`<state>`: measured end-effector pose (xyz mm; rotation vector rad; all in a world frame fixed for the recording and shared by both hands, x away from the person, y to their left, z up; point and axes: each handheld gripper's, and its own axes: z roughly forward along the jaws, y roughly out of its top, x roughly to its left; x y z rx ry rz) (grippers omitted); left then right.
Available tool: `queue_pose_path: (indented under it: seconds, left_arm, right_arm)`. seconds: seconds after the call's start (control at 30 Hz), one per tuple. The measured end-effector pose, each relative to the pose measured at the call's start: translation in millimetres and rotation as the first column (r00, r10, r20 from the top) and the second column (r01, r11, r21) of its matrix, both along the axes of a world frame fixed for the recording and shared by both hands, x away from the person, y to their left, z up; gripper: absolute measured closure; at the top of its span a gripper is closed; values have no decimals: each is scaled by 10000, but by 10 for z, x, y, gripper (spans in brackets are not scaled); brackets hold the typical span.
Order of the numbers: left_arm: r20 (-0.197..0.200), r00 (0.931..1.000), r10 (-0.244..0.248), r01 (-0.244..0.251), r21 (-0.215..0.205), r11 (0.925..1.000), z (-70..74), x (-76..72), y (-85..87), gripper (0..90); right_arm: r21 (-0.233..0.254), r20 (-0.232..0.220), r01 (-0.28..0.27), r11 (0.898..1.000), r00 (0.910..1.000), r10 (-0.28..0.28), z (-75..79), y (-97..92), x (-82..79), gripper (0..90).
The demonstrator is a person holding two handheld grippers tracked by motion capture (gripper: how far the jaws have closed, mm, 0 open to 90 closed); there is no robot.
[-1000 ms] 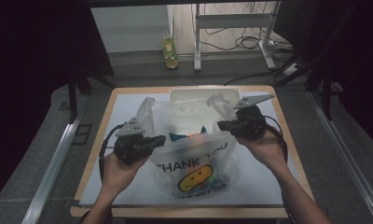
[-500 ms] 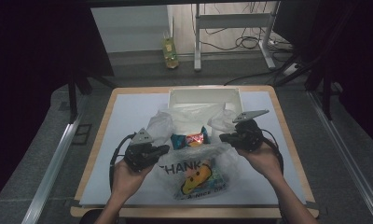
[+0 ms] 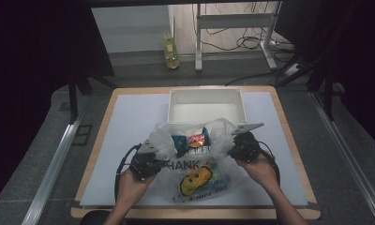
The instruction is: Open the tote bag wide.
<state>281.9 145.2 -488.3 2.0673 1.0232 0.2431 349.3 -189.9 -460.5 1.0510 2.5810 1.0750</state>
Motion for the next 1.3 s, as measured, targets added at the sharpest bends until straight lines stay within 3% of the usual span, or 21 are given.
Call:
queue_pose_path:
  seconds: [0.23, 0.4, 0.7, 0.93, 1.07, 1.3]
  left_arm:
    - [-245, 9996, 114, -114, -12, 9999, -148, 61, 42, 888]
    - [-346, 9993, 131, -122, 253, 9996, -253, 102, 41, 890]
    - [-379, 9993, 15, 5, 525, 9986, -318, 213, -54, 891]
    - [-331, 9994, -95, 131, 1116, 9937, -375, 368, -153, 891]
    - [-370, 9993, -63, 107, 1198, 9927, -413, 470, -215, 891]
    - [-428, 9991, -75, 125, 1174, 9930, -434, 519, -235, 891]
  right_arm:
    - [-123, -137, 175, 9998, 9998, -177, -164, -11, 10, 890]
    - [-298, -145, 283, 9992, 9995, -288, -266, -41, 16, 891]
    - [-536, -540, 239, 9983, 9982, -268, -416, -63, -19, 890]
    - [-553, -919, 120, 9984, 9956, -171, -560, -86, -187, 891]
    - [-383, -1058, 65, 9992, 9943, -105, -569, -110, -287, 892]
    - [-307, -1242, -221, 9993, 9921, 181, -571, -79, -429, 891]
